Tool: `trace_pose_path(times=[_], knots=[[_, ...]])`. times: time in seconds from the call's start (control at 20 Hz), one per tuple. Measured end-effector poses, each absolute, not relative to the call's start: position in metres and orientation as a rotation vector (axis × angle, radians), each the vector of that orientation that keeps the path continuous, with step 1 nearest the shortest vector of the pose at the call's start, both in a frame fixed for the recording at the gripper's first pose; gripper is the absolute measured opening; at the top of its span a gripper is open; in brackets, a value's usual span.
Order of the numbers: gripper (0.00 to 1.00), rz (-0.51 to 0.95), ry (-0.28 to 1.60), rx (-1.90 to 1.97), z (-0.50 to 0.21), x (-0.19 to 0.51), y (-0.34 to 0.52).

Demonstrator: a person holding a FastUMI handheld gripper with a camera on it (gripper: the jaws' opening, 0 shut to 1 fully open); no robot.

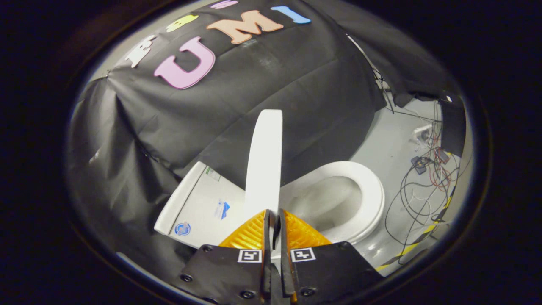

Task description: Open the toilet lid.

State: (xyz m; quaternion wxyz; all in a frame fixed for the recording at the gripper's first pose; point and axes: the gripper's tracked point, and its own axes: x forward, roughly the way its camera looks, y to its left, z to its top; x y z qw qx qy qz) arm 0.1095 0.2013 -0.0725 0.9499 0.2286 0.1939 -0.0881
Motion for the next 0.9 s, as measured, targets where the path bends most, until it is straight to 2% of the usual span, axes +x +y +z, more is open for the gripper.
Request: trace_pose_path(times=[0.4, 0.9], knots=[[0.11, -0.125, 0.387, 0.326, -0.05, 0.124, 0.242], [0.18, -0.053, 0.365, 0.232, -0.031, 0.148, 0.304]])
